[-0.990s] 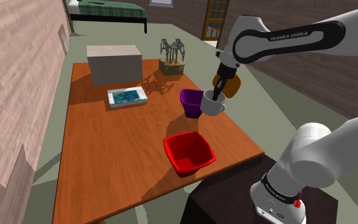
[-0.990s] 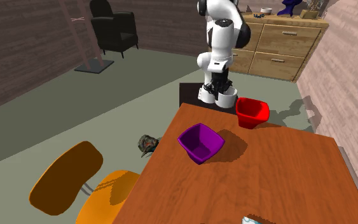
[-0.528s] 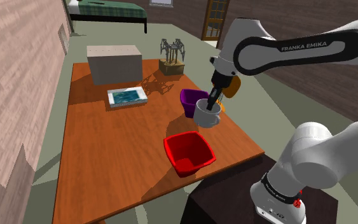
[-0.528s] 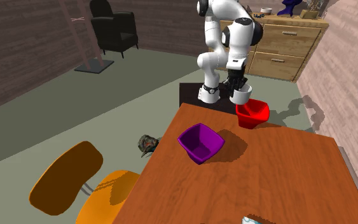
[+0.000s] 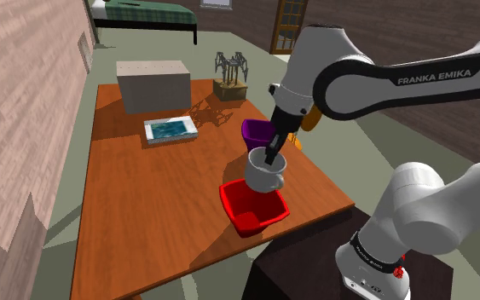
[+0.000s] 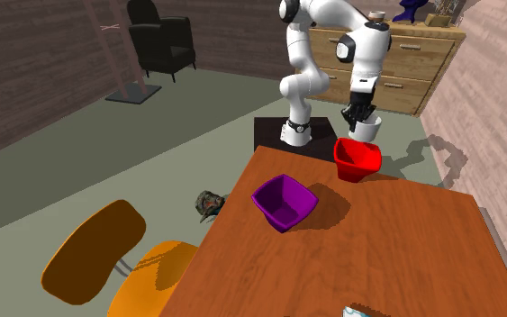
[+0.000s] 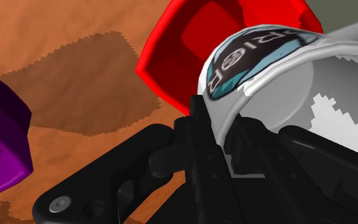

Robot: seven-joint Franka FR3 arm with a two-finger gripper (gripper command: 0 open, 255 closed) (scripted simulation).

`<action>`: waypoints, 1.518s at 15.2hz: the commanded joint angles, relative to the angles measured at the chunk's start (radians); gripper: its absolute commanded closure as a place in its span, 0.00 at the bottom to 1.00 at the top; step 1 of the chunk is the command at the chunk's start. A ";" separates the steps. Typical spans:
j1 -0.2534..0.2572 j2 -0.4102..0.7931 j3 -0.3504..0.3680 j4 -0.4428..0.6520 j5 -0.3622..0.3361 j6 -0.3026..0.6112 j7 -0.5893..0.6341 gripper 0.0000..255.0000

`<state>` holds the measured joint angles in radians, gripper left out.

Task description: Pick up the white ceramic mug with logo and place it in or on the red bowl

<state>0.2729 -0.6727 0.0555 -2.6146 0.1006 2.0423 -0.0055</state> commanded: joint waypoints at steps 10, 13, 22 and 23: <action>0.022 0.035 0.038 -0.099 0.028 0.136 0.030 1.00; 0.024 0.055 0.041 -0.128 0.032 0.185 0.027 1.00; 0.026 0.082 0.044 -0.159 0.037 0.244 0.024 1.00; 0.026 0.082 0.044 -0.159 0.037 0.244 0.024 1.00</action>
<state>0.2988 -0.5903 0.0990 -2.7739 0.1377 2.2861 0.0184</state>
